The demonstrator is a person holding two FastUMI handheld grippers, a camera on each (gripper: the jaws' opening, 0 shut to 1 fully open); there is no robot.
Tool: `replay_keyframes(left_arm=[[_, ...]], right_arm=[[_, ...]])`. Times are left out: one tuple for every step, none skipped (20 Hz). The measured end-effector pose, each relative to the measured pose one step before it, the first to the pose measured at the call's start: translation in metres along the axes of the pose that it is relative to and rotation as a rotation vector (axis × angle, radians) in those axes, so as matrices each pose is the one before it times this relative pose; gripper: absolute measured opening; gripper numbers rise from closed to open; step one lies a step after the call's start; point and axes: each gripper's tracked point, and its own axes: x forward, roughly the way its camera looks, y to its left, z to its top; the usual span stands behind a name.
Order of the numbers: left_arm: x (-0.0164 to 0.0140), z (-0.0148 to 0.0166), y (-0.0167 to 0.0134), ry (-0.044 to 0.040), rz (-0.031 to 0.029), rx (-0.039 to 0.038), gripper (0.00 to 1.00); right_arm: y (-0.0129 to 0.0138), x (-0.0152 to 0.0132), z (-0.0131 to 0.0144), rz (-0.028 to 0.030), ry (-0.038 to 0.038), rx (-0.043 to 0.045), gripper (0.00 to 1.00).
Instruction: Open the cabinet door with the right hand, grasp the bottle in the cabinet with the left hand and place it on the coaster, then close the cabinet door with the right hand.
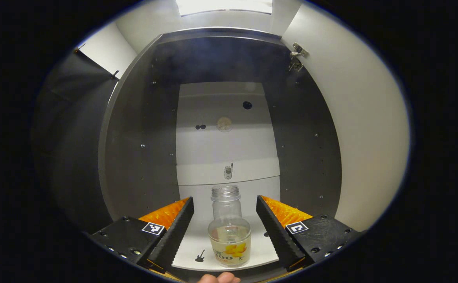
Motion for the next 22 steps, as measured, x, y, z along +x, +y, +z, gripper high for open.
replay_keyframes(left_arm=[[0.00350,-0.00154,-0.00084,0.00422,-0.00352,-0.00501,0.96],[0.00210,0.00097,-0.00029,-0.00168,-0.00420,-0.00568,0.96],[0.00058,0.00090,0.00217,-0.00371,0.00354,-0.00547,1.00],[0.00211,0.00075,0.00198,-0.00378,0.00335,-0.00210,0.96],[0.00189,-0.00007,0.00081,0.00076,0.00136,-0.00255,0.94],[0.00179,-0.00084,0.00167,0.00302,0.00445,-0.00546,0.79],[0.00312,-0.00225,-0.00126,0.00906,-0.01193,-0.00324,0.85],[0.00109,-0.00265,0.00113,0.01074,0.00102,0.00093,0.78],[0.00243,-0.00165,-0.00002,0.00536,-0.00204,0.00125,0.76],[0.00129,0.00011,0.00184,-0.00234,0.00497,0.00001,0.71],[0.00128,0.00059,0.00222,-0.00594,0.00515,-0.00034,0.68],[-0.00070,0.00000,0.00153,0.00575,0.00505,-0.00423,0.58],[-0.00081,-0.00105,0.00190,0.00045,0.00726,0.00365,0.49],[-0.00118,0.00014,0.00174,0.00011,0.00407,0.00154,0.45],[-0.00118,0.00144,0.00133,-0.00330,0.00118,-0.00244,0.45],[-0.00414,0.00264,-0.00002,-0.00893,-0.00211,-0.00479,0.45],[-0.00411,0.00378,0.00012,-0.00831,-0.00712,-0.00577,0.45],[-0.00560,0.00260,0.00139,-0.00439,-0.00382,-0.00261,0.45],[-0.00556,0.00277,0.00181,-0.00434,-0.00102,0.00057,0.45],[-0.00630,0.00221,0.00203,-0.00278,-0.00086,0.00200,0.45],[-0.00721,0.00252,0.00392,-0.00198,0.00308,0.00385,0.45],[-0.00936,0.00246,0.00456,-0.00507,0.00699,0.00255,0.45]], right_arm=[[-0.00123,0.00062,-0.00024,-0.00371,-0.00031,-0.00031,1.00],[-0.00092,0.00100,0.00032,-0.00439,-0.00028,-0.00052,1.00],[-0.00050,-0.00022,-0.00063,-0.00398,0.00105,0.00087,1.00],[-0.00011,0.00005,0.00021,-0.00256,-0.00005,0.00247,1.00],[0.00008,0.00016,0.00010,-0.00160,0.00082,0.00263,1.00],[-0.00016,-0.00021,0.00019,-0.00133,-0.00034,0.00225,1.00],[-0.00047,0.00016,-0.00006,-0.00126,-0.00170,0.00141,1.00],[-0.00013,0.00035,0.00035,-0.00183,-0.00054,0.00034,1.00],[-0.00050,0.00046,-0.00038,-0.00213,-0.00014,0.00019,1.00],[0.00001,-0.00002,0.00029,-0.00283,0.00255,0.00067,1.00],[-0.00032,-0.00070,-0.00045,-0.00069,-0.00086,0.00157,1.00],[0.00062,0.00047,0.00059,0.00020,-0.00104,0.00181,1.00],[-0.00033,-0.00003,-0.00016,-0.00004,-0.00067,0.00167,1.00],[0.00015,-0.00004,0.00046,-0.00114,-0.00156,0.00172,1.00],[-0.00010,0.00021,0.00012,-0.00019,-0.00142,0.00186,1.00],[0.00041,0.00039,0.00038,0.00018,-0.00066,0.00179,1.00],[-0.00007,-0.00029,-0.00034,0.00034,0.00081,0.00081,1.00],[0.00035,0.00002,0.00016,0.00029,0.00117,-0.00065,1.00],[-0.00003,-0.00046,-0.00009,0.00190,-0.00078,-0.00131,1.00],[0.00087,0.00003,0.00094,0.00468,-0.00466,-0.00145,1.00],[0.00050,0.00069,0.00076,0.00521,-0.00608,-0.00006,1.00],[0.00109,0.00056,0.00090,0.00532,-0.00422,0.00076,1.00]])
